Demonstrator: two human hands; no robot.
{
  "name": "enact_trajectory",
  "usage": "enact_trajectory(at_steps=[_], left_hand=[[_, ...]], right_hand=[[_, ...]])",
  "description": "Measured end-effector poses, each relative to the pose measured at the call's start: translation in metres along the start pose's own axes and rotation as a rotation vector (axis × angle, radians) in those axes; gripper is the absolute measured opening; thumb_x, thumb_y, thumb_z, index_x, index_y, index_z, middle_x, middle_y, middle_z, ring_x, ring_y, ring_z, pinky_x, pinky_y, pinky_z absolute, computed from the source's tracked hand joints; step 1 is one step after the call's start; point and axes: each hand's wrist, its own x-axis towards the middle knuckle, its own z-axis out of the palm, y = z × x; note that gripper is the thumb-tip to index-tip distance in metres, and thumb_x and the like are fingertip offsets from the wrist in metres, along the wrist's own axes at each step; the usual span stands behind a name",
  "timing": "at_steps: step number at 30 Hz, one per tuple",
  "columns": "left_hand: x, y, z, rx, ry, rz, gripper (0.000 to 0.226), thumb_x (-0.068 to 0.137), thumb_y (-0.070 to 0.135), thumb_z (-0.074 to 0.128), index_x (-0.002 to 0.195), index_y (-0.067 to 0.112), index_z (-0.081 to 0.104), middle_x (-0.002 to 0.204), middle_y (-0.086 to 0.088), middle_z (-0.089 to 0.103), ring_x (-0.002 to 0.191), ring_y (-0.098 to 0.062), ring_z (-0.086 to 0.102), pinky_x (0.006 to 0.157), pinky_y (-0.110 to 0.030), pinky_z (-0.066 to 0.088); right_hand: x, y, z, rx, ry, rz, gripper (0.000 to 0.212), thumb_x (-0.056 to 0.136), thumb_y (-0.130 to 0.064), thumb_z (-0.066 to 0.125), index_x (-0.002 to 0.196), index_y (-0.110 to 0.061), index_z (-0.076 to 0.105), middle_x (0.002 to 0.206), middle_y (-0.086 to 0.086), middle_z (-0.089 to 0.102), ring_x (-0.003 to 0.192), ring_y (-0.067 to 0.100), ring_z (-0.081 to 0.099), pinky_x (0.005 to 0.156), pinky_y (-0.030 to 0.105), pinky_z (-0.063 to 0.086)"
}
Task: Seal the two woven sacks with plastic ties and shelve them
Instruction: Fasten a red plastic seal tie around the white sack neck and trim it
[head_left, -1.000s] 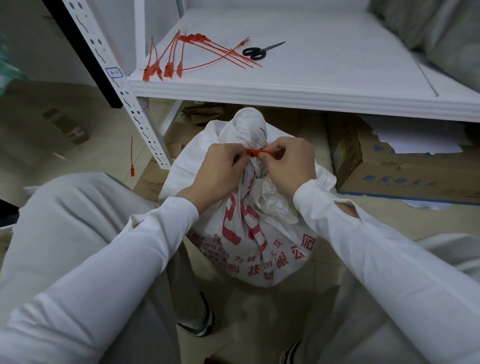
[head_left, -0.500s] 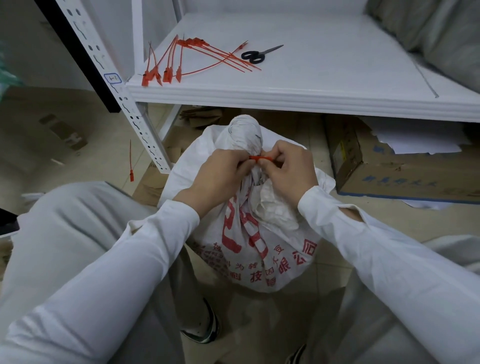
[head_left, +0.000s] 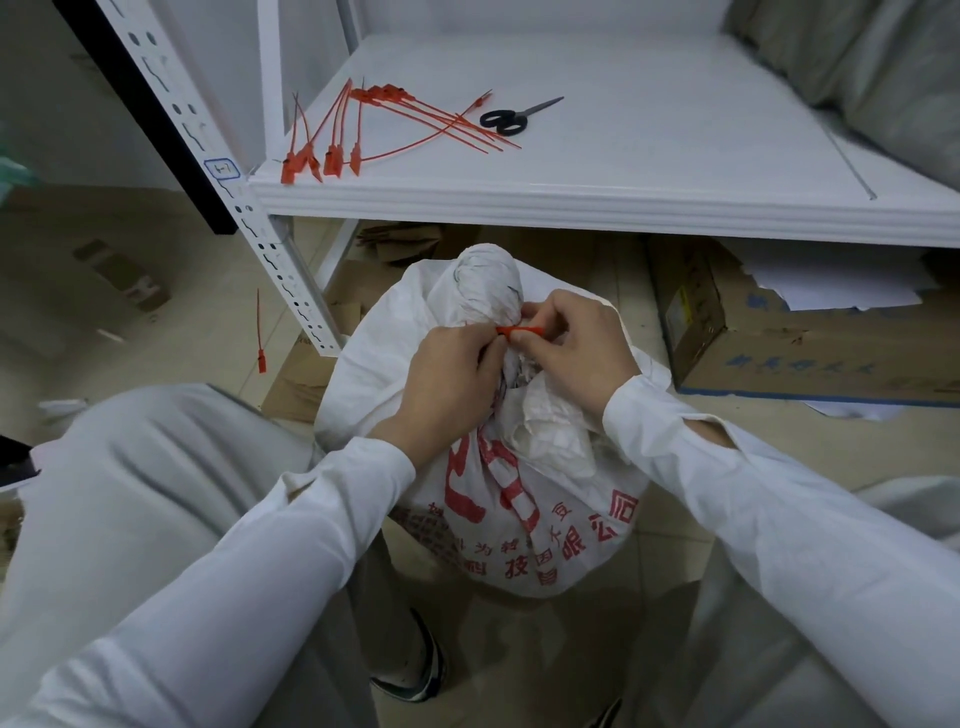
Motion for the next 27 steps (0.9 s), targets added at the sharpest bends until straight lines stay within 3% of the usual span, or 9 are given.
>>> enact_trajectory(at_steps=[3, 6, 11, 16, 20, 23, 25, 27], left_hand=[[-0.001, -0.002, 0.0, 0.021, -0.004, 0.016, 0.034, 0.094, 0.026, 0.044, 0.067, 0.011, 0.058, 0.057, 0.002, 0.052, 0.05, -0.012, 0.046, 0.05, -0.032, 0.039], [-0.001, -0.002, 0.002, 0.032, 0.009, 0.013, 0.034, 0.094, 0.024, 0.045, 0.067, 0.009, 0.059, 0.057, -0.001, 0.055, 0.049, -0.014, 0.048, 0.049, -0.033, 0.04], [0.001, 0.0, 0.006, 0.06, -0.002, -0.036, 0.032, 0.097, 0.017, 0.049, 0.066, 0.013, 0.054, 0.057, 0.0, 0.051, 0.051, -0.014, 0.045, 0.052, -0.03, 0.037], [0.006, 0.002, 0.0, -0.038, -0.012, -0.112, 0.031, 0.099, 0.017, 0.049, 0.069, 0.017, 0.055, 0.059, 0.009, 0.051, 0.055, -0.009, 0.048, 0.056, -0.028, 0.038], [0.005, 0.001, -0.011, -0.006, -0.015, -0.084, 0.027, 0.1, 0.02, 0.048, 0.079, 0.01, 0.062, 0.066, 0.0, 0.06, 0.062, -0.017, 0.056, 0.058, -0.036, 0.047], [0.005, 0.003, -0.011, 0.143, 0.001, -0.067, 0.029, 0.099, 0.023, 0.046, 0.073, 0.016, 0.054, 0.062, 0.004, 0.052, 0.058, -0.018, 0.052, 0.053, -0.033, 0.041], [0.006, 0.006, -0.011, 0.208, 0.006, -0.07, 0.028, 0.099, 0.023, 0.045, 0.072, 0.019, 0.05, 0.062, 0.005, 0.05, 0.058, -0.017, 0.051, 0.052, -0.028, 0.035], [0.008, 0.007, -0.014, 0.265, 0.015, -0.055, 0.027, 0.099, 0.023, 0.044, 0.073, 0.019, 0.049, 0.068, 0.003, 0.052, 0.061, -0.017, 0.05, 0.052, -0.027, 0.031]], right_hand=[[0.001, 0.003, 0.003, 0.032, 0.005, 0.013, 0.026, 0.077, -0.02, 0.079, 0.065, -0.021, 0.056, 0.08, 0.002, 0.07, 0.092, 0.014, 0.069, 0.083, 0.039, 0.057], [0.0, 0.005, 0.005, 0.013, 0.015, 0.038, 0.024, 0.079, -0.022, 0.078, 0.067, -0.019, 0.057, 0.082, 0.001, 0.071, 0.084, 0.011, 0.068, 0.078, 0.035, 0.057], [0.002, 0.006, 0.01, 0.148, 0.022, 0.188, 0.026, 0.078, -0.017, 0.078, 0.064, -0.016, 0.057, 0.069, 0.007, 0.071, 0.063, 0.019, 0.069, 0.066, 0.035, 0.058], [0.008, 0.001, -0.001, 0.329, -0.043, 0.227, 0.018, 0.08, -0.006, 0.076, 0.071, -0.007, 0.06, 0.062, 0.006, 0.069, 0.052, 0.012, 0.065, 0.055, 0.022, 0.052], [0.01, -0.002, -0.003, 0.268, -0.055, 0.149, 0.014, 0.079, -0.007, 0.077, 0.078, -0.006, 0.063, 0.076, 0.005, 0.072, 0.062, 0.014, 0.069, 0.059, 0.024, 0.055], [0.013, -0.004, -0.004, 0.192, -0.054, 0.131, 0.023, 0.072, -0.019, 0.084, 0.084, -0.01, 0.067, 0.088, 0.004, 0.073, 0.068, 0.017, 0.071, 0.064, 0.029, 0.058], [0.016, -0.009, -0.004, 0.068, -0.062, 0.097, 0.021, 0.072, -0.027, 0.084, 0.08, -0.012, 0.071, 0.081, 0.002, 0.073, 0.065, 0.014, 0.07, 0.067, 0.028, 0.058], [0.016, -0.016, -0.002, -0.1, -0.077, 0.025, 0.014, 0.079, -0.027, 0.078, 0.075, -0.014, 0.075, 0.072, 0.0, 0.072, 0.065, 0.01, 0.067, 0.067, 0.017, 0.053]])
